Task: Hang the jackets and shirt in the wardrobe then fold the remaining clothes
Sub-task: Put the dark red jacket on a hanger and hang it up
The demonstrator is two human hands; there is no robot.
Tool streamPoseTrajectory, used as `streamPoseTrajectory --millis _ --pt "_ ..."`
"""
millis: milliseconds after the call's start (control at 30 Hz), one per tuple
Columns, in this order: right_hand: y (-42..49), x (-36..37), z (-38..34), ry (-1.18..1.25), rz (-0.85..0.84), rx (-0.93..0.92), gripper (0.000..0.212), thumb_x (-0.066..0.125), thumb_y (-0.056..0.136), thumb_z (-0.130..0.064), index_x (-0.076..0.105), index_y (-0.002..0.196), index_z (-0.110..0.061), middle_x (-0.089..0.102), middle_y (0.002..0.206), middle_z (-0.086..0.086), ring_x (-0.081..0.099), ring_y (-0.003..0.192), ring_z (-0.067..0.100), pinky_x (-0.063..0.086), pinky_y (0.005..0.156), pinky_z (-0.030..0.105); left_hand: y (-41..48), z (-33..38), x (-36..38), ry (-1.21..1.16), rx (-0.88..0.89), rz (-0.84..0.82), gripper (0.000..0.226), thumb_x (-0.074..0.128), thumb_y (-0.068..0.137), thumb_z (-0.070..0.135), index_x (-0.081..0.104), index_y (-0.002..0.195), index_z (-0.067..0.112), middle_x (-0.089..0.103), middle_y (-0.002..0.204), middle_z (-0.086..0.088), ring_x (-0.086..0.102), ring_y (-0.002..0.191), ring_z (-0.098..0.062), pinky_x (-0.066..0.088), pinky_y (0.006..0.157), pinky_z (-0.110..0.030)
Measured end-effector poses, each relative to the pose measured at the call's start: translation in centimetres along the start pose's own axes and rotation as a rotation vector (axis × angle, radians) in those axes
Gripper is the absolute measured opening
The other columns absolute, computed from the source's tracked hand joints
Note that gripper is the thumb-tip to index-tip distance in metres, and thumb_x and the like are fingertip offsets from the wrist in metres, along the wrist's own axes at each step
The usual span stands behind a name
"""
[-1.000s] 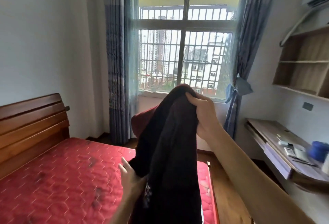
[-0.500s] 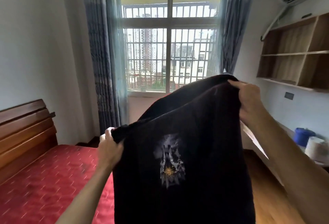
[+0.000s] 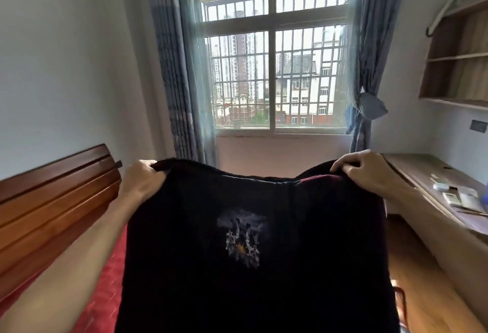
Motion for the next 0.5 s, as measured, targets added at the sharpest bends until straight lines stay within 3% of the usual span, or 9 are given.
streamPoseTrajectory --millis 67,133,200,267,367,500 --pt "-0.5 3.0 -0.1 0.068 -0.198 0.003 0.012 0.07 0.089 -0.035 0.079 0.081 -0.035 0.076 0.09 -0.011 0.068 0.09 0.01 0.049 0.085 0.026 -0.8 -0.8 -2.8 0.107 -0.03 0.062 0.032 0.064 0.083 0.042 0.076 0.089 0.013 0.074 0.09 -0.017 0.068 0.091 -0.038 0.051 0.077 -0.036" --pt "-1.6 7.0 -0.4 0.089 -0.476 0.01 0.036 0.075 0.075 -0.062 0.079 0.09 -0.03 0.076 0.087 -0.007 0.068 0.087 0.009 0.051 0.083 0.029 -2.2 -1.7 -5.5 0.221 -0.09 0.099 0.036 0.063 0.085 0.04 0.074 0.089 0.006 0.073 0.093 -0.021 0.067 0.092 -0.04 0.052 0.079 -0.038" --pt "-2.4 10.3 -1.2 -0.051 -0.618 -0.078 0.048 0.081 0.06 -0.068 0.077 0.091 -0.032 0.074 0.081 -0.007 0.069 0.079 0.008 0.054 0.076 0.027 -4.1 -2.8 -8.2 0.288 -0.157 0.113 0.036 0.057 0.083 0.035 0.072 0.089 0.003 0.072 0.094 -0.024 0.066 0.092 -0.041 0.051 0.08 -0.039" --pt "-2.8 12.9 -2.7 -0.213 -0.597 -0.206 0.042 0.083 0.056 -0.061 0.076 0.084 -0.032 0.071 0.079 -0.007 0.067 0.077 0.011 0.055 0.073 0.026 -6.8 -3.9 -11.4 0.336 -0.22 0.134 0.028 0.056 0.081 0.026 0.07 0.084 0.002 0.071 0.093 -0.026 0.066 0.093 -0.041 0.051 0.078 -0.038" --pt "-2.3 15.0 -6.7 -0.113 -0.395 -0.355 0.032 0.081 0.069 -0.056 0.074 0.069 -0.025 0.06 0.084 -0.003 0.058 0.079 0.014 0.05 0.078 0.031 -11.5 -6.4 -16.7 0.343 -0.335 0.143 0.017 0.058 0.085 0.016 0.064 0.072 0.006 0.07 0.089 -0.026 0.065 0.091 -0.039 0.043 0.07 -0.033" --pt "-3.7 18.0 -13.1 -0.021 -0.365 -0.302 0.046 0.065 0.073 -0.071 0.073 0.069 -0.027 0.064 0.068 -0.007 0.064 0.071 0.019 0.052 0.066 0.032 -18.9 -9.4 -24.0 0.31 -0.505 0.191 0.022 0.061 0.083 0.03 0.066 0.095 0.012 0.068 0.095 -0.01 0.062 0.095 -0.031 0.041 0.075 -0.03"
Point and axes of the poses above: each hand's wrist, its own y-axis towards the middle knuckle, its own x-axis out of the palm, z = x × y, the point moved 10 cm from there along y, towards the middle knuckle
